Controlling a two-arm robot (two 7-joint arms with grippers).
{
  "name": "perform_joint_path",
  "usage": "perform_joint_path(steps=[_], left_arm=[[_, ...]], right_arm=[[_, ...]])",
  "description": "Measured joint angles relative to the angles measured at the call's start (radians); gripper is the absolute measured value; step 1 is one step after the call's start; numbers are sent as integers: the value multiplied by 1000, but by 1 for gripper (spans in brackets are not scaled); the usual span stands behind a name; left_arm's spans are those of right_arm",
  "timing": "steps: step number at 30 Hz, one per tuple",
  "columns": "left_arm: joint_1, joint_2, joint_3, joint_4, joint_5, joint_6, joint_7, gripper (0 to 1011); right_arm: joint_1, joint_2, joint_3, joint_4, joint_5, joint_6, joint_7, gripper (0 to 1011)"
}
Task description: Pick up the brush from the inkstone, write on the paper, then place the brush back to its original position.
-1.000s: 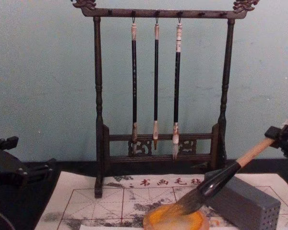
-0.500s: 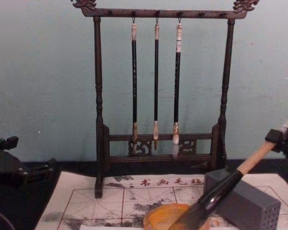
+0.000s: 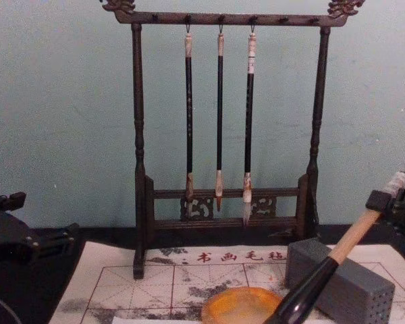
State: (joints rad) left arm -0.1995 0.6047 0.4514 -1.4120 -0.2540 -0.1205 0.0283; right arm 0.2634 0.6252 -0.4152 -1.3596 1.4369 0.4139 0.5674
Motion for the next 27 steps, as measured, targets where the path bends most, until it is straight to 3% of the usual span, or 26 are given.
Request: perform_joint_path(steps=[14,27], left_arm=[[0,0,0,0,0,0,0,1001],[0,0,0,0,0,0,0,1001]], right_arm=[[26,38,-66,2,-32,-6,62,174],[43,53,-113,9,-42,-21,64,174]])
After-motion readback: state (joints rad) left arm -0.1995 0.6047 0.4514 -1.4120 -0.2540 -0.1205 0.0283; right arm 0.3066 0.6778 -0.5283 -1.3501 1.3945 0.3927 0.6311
